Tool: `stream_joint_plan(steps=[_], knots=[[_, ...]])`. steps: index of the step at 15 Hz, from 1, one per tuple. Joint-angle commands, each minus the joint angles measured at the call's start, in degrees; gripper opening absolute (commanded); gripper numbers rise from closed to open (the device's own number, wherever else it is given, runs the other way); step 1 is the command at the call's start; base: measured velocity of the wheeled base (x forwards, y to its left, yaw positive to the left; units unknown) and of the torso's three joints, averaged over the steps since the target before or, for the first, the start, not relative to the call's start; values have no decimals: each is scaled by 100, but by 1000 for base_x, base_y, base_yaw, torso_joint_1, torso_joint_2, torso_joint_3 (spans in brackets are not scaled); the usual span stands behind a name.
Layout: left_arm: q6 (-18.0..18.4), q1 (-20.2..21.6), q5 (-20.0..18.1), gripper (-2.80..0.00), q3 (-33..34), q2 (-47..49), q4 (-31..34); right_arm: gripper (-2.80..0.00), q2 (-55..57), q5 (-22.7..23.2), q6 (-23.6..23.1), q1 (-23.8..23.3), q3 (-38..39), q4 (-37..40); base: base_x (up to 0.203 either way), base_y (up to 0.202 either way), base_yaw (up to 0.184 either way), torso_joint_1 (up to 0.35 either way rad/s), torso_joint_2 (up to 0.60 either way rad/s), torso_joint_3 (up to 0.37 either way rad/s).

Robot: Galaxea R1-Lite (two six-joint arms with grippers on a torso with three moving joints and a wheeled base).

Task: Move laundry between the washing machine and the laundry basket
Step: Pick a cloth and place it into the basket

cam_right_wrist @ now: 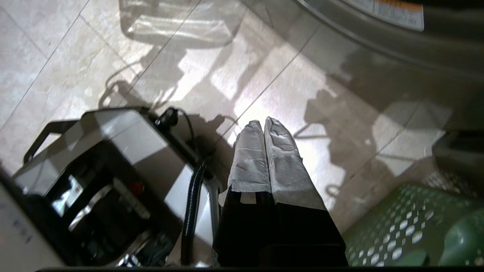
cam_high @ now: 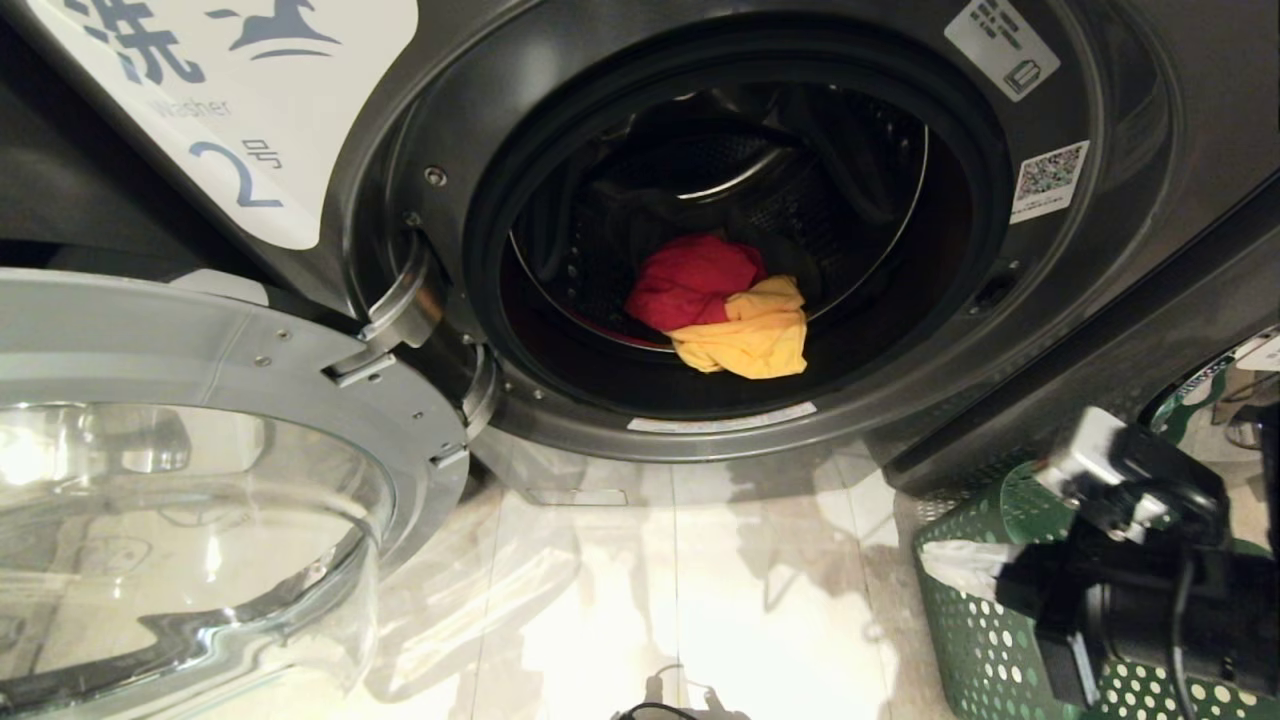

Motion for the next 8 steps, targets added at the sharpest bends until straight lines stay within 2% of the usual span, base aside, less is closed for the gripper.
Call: stream_joint_plan(steps=[1,5,7,8], knots=[[-4,0,1,-280,0,9,-2,-280,1379,-83,-15,54,-275,-846,0,0,0,0,0,0],[-4,0,1,-280,0,9,-2,-280,2908,-925,1,19,-1109,-2494,0,0,0,0,0,0],[-4,0,1,-280,0,9,-2,-280,3467,-1176,5,-16,-1518,-3171,0,0,0,0,0,0],[-4,0,1,-280,0,9,-2,0,3583,-1249,5,-28,-1642,-3358,0,0,0,0,0,0]])
